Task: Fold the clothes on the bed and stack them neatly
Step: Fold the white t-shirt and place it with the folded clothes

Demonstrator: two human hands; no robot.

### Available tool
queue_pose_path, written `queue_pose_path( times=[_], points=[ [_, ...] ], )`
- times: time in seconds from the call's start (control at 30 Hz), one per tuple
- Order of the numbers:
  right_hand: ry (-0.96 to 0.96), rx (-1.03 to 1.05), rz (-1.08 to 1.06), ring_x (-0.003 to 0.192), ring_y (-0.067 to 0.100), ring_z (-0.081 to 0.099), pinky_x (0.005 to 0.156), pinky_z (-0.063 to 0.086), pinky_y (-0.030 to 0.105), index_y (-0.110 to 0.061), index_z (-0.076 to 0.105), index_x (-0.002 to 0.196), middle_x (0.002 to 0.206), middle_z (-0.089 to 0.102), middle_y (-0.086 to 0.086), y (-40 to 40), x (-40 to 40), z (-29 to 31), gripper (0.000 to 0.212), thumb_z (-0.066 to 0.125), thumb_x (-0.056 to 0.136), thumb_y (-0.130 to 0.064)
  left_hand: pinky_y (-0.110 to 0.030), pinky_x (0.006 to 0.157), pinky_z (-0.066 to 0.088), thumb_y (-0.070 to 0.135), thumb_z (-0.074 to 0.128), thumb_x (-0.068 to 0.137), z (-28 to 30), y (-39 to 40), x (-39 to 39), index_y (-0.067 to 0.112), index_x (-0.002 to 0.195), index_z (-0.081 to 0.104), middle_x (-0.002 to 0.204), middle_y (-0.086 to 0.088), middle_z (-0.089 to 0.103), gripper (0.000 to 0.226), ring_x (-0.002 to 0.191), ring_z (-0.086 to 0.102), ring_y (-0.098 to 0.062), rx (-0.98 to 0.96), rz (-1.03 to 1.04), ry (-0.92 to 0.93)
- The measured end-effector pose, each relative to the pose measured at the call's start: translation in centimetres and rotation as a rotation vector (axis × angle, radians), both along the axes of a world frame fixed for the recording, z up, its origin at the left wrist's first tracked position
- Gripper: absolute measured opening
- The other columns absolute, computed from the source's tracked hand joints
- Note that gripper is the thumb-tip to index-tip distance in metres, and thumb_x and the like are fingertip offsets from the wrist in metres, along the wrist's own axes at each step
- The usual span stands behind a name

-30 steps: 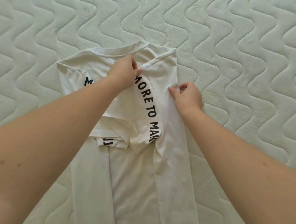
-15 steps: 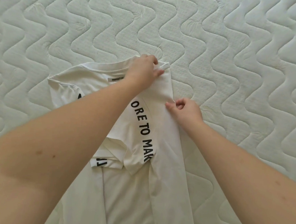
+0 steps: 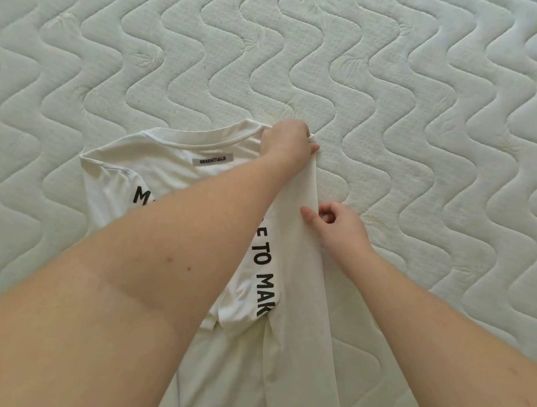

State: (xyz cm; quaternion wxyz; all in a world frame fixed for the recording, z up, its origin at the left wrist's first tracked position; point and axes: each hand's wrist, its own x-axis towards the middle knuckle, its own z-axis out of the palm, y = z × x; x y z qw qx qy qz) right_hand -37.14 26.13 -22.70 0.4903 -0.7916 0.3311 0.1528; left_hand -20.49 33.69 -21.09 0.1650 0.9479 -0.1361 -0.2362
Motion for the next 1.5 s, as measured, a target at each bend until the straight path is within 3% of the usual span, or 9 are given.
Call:
queue_pose_path(
  times=[0.27,0.43,0.57,0.83,0.93,1.03,1.17,1.33,1.5],
  points=[
    [0.026,-0.049,-0.009,0.070,0.016,0.054,0.071,0.046,0.035,-0.016,0.068,0.088,0.071,0.056,-0.006,0.4,0.1,0.6,0.026,0.069,0.087,-0.042,-0.038,0.094,0.037,0.027,0.044,0.100,0.8,0.8,-0.9,0.019,0.121,0.057,0.127,-0.004,0.058,0.026,0.121,0.051,-0.026,-0.040,-0.071,0.018],
    [0.022,-0.030,0.021,0.080,0.023,0.059,0.072,0.043,0.035,-0.009,0.068,0.093,0.088,0.068,0.009,0.1,-0.2,1.0,0.028,0.054,0.099,-0.032,-0.034,0.085,0.035,0.028,0.053,0.095,1.0,2.0,-1.0,0.020,0.104,0.066,0.109,-0.001,0.069,0.017,0.110,0.059,-0.024,-0.018,0.071,0.027],
    [0.002,-0.018,0.036,0.071,0.017,0.051,0.067,0.037,0.035,-0.004,0.062,0.084,0.077,0.062,0.010,-0.2,-0.3,0.9,0.033,0.047,0.103,-0.027,-0.032,0.083,0.033,0.028,0.057,0.096,0.3,2.4,-1.0,0.022,0.094,0.068,0.103,-0.002,0.070,0.013,0.106,0.060,-0.026,-0.048,0.101,0.016],
    [-0.038,-0.025,0.027,0.062,0.007,0.045,0.060,0.038,0.024,-0.023,0.063,0.090,0.071,0.050,-0.009,0.1,-0.7,-0.2,0.020,0.068,0.088,-0.042,-0.035,0.097,0.030,0.036,0.055,0.097,-0.2,1.7,-1.9,0.024,0.108,0.063,0.113,-0.001,0.063,0.019,0.113,0.053,-0.024,-0.075,0.062,-0.128],
    [-0.031,-0.011,0.032,0.064,0.007,0.046,0.063,0.039,0.024,-0.023,0.064,0.095,0.073,0.050,-0.009,-0.3,-0.8,0.0,0.022,0.068,0.088,-0.043,-0.034,0.099,0.031,0.033,0.054,0.097,1.0,3.3,-3.9,0.022,0.123,0.054,0.122,-0.002,0.056,0.029,0.119,0.047,-0.023,-0.178,0.069,-0.206],
    [-0.037,-0.021,0.063,0.066,0.008,0.046,0.065,0.039,0.024,-0.020,0.064,0.101,0.073,0.048,-0.009,-0.1,-0.7,0.3,0.029,0.072,0.085,-0.042,-0.034,0.095,0.037,0.027,0.054,0.096,2.9,6.6,-8.0,0.015,0.116,0.057,0.110,-0.003,0.057,0.024,0.108,0.051,-0.021,-0.374,0.106,-0.310],
    [-0.065,-0.057,0.112,0.066,0.005,0.046,0.063,0.040,0.019,-0.015,0.064,0.110,0.074,0.049,-0.011,0.0,-1.1,0.9,0.043,0.079,0.079,-0.041,-0.026,0.075,0.042,0.030,0.054,0.097,4.6,11.4,-15.7,0.017,0.092,0.058,0.082,0.006,0.054,0.014,0.077,0.051,-0.012,-0.471,0.211,-0.188],
    [-0.022,-0.082,0.190,0.066,0.000,0.047,0.060,0.038,0.013,-0.014,0.062,0.114,0.077,0.051,-0.014,0.2,-1.3,3.0,0.046,0.078,0.080,-0.041,-0.039,0.073,0.053,0.040,0.051,0.098,4.3,15.0,-25.2,0.013,0.068,0.062,0.061,0.001,0.067,0.042,0.065,0.066,-0.019,-0.392,0.437,0.111],
    [0.132,-0.249,0.314,0.082,0.022,0.063,0.066,0.044,0.031,-0.010,0.071,0.089,0.083,0.069,0.004,1.2,-6.4,3.6,0.036,0.066,0.089,-0.046,-0.031,0.072,0.049,0.038,0.066,0.091,2.5,14.2,-31.6,0.013,0.089,0.067,0.078,0.003,0.070,0.025,0.084,0.069,-0.020,-0.284,0.569,0.312]
  ],
)
